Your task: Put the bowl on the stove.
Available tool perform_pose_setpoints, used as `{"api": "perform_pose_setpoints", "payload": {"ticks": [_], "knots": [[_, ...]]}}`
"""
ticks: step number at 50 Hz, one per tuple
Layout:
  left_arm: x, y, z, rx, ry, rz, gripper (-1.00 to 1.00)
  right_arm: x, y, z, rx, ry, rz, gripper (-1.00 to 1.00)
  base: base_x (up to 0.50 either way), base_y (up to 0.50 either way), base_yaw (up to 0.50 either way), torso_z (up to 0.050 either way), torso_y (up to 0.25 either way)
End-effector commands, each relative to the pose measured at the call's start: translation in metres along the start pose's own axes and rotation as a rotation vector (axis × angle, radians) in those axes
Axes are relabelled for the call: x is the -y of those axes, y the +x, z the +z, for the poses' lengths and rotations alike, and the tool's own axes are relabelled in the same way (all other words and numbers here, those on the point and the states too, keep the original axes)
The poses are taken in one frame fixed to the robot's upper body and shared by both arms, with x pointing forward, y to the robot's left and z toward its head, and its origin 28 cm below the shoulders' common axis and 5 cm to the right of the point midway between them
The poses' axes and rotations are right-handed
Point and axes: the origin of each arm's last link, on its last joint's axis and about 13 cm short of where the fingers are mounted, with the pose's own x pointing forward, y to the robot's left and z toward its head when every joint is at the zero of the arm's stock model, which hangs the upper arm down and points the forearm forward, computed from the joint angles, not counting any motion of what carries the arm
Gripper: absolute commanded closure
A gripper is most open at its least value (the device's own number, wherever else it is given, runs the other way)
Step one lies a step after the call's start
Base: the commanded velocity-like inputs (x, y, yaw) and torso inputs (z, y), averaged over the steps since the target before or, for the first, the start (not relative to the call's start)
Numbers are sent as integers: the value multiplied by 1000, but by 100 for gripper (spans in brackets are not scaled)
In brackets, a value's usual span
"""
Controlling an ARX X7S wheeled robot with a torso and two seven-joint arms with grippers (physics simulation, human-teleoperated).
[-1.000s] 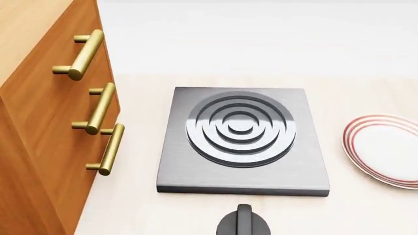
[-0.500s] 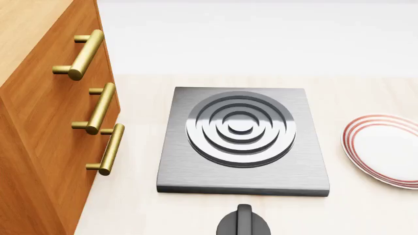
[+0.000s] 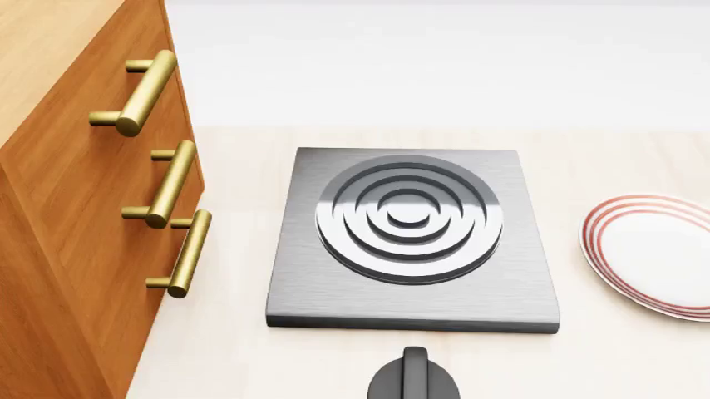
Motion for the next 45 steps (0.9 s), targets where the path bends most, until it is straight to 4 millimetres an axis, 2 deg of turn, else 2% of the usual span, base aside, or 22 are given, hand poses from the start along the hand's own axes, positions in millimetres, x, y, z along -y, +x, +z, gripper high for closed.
{"api": "perform_pose_setpoints", "payload": {"ticks": [1,16,21,27,45], "knots": [[-1,1,2,-2,-25,-11,-100,1,8,-10,-23,24,-9,-100,0,0,0,0,0],[-1,1,3,-3,-28,-11,-100,-13,44,-20,-41,14,21,-100,0,0,0,0,0],[-1,1,3,-1,-27,-10,-100,-15,54,-29,-69,21,6,-100,0,0,0,0,0],[-1,1,3,-2,-27,-12,-100,-15,59,-41,-96,40,-9,-100,0,0,0,0,0],[0,1,2,-3,-28,-15,-100,-12,68,-60,-142,69,-68,-100,0,0,0,0,0]]}}
